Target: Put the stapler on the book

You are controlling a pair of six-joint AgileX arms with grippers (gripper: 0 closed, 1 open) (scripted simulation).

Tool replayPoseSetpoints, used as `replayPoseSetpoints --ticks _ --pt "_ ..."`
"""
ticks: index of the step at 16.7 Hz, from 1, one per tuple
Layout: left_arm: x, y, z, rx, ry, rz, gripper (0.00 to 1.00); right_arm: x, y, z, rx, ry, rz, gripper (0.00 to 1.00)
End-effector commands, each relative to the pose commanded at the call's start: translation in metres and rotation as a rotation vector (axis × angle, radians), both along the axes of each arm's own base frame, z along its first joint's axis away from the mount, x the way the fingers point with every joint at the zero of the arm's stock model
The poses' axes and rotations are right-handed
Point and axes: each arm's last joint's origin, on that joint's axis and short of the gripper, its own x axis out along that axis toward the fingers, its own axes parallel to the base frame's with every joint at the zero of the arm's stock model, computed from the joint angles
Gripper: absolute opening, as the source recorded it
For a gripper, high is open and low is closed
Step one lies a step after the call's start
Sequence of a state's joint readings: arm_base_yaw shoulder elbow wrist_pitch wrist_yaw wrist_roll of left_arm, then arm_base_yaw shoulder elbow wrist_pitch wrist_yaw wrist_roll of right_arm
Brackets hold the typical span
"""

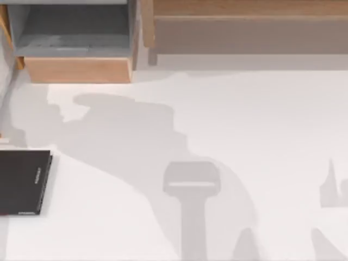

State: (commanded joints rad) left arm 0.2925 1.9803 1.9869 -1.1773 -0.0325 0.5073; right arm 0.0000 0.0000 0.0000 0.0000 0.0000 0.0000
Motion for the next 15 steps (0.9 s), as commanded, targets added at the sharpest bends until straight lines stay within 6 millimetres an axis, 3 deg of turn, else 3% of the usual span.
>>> replayPoseSetpoints --ticks 3,5,10,15 --pt "-0.032 -0.020 0.003 0.003 0.014 -0.019 0.00 0.000 0.000 0.000 0.000 0.000 0.000 1.00" --pt "-0.049 -0.034 -0.005 -0.004 0.040 -0.032 0.00 0.000 0.000 0.000 0.000 0.000 0.000 1.00" --pt "-0.080 -0.066 -0.049 -0.042 0.135 -0.040 0.00 0.000 0.000 0.000 0.000 0.000 0.000 1.00" --pt "-0.095 -0.080 -0.097 -0.117 0.199 0.053 0.00 0.000 0.000 0.000 0.000 0.000 0.000 1.00"
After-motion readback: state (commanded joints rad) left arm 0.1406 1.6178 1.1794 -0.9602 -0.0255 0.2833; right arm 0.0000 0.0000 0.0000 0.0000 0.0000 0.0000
